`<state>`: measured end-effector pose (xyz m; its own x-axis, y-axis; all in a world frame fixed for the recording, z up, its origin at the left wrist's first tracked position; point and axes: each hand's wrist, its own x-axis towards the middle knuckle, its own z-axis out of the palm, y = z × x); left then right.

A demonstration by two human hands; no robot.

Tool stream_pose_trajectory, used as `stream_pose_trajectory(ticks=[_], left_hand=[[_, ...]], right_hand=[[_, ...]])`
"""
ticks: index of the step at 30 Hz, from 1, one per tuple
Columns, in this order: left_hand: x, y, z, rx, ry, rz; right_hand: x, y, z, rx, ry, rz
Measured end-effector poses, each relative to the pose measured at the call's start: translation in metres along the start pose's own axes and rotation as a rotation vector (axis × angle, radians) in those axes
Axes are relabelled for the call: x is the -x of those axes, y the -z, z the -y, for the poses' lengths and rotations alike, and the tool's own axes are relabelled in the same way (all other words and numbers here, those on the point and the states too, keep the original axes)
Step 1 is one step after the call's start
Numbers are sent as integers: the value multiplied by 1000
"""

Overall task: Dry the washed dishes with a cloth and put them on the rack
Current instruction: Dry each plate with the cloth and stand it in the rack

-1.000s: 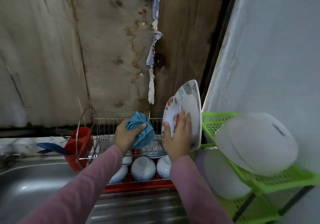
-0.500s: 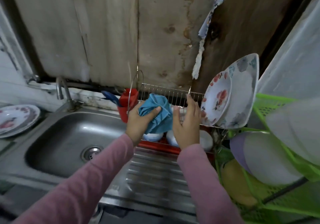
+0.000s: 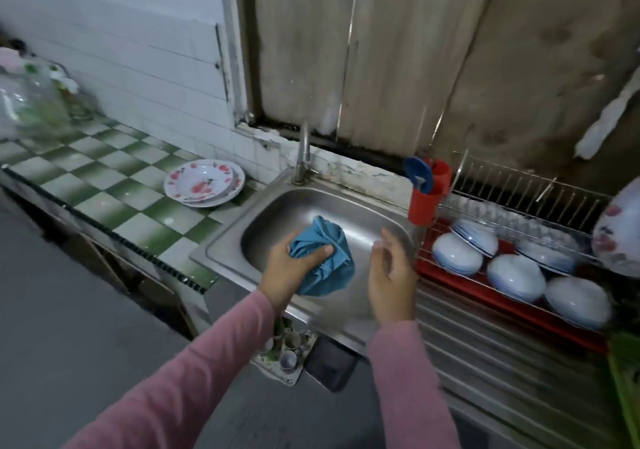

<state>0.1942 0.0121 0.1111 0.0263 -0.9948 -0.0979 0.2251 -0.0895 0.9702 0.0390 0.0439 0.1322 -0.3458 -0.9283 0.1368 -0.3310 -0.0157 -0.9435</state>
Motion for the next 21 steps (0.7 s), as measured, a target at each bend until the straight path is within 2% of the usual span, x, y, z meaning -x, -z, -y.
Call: stream_pose_trajectory(ticks=[5,11,21], left_hand=[[8,110,2,0,34,-138],[20,225,-1,8,66,-320],[-19,333,10,-42,98,-517]], right_hand=[[39,-107,7,-19,-62,203],[64,-200,14,38,-54,357],[53,-329,13,214,-64,579]])
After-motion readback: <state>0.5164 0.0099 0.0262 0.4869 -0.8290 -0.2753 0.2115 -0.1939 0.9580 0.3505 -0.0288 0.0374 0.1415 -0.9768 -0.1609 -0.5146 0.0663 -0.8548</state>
